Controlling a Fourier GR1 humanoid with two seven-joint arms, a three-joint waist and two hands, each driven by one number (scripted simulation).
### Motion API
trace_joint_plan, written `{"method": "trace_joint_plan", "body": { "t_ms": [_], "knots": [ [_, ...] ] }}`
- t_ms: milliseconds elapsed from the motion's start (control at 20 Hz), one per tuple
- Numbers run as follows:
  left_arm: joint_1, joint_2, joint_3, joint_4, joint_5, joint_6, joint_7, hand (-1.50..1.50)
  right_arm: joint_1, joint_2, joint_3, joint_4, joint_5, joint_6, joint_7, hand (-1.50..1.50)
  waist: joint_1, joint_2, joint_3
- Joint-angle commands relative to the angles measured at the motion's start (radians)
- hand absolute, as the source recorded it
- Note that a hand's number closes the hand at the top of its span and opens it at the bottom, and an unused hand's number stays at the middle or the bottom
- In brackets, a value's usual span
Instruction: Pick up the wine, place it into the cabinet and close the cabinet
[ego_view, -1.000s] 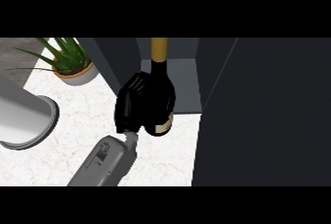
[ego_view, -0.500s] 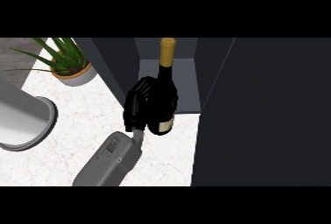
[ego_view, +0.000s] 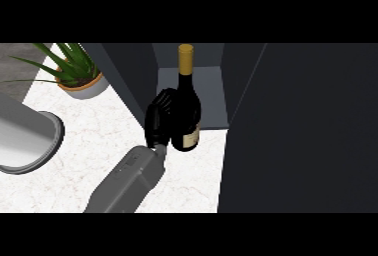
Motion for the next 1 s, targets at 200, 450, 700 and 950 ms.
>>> {"method": "trace_joint_plan", "body": {
  "t_ms": [200,450,700,950],
  "knots": [
    [-0.077,0.000,-0.029,0.058,0.095,0.038,-0.014,1.50,0.064,-0.011,-0.037,-0.226,-0.090,-0.007,0.098,-1.50,0.008,-0.004,0.000],
    [-0.218,0.000,0.062,0.252,0.146,-0.034,-0.045,1.50,0.040,0.007,-0.028,-0.175,-0.088,-0.001,0.073,-1.50,-0.002,0.003,0.000],
    [-0.267,0.000,0.060,0.292,0.167,-0.018,-0.041,1.50,0.068,0.019,-0.022,-0.147,-0.071,0.016,0.037,-1.50,0.011,-0.001,0.001],
    [-0.425,0.000,0.095,0.394,0.190,0.018,-0.016,1.50,0.081,0.001,-0.029,-0.142,-0.102,0.050,0.016,-1.50,-0.014,0.004,0.001]
  ]
}}
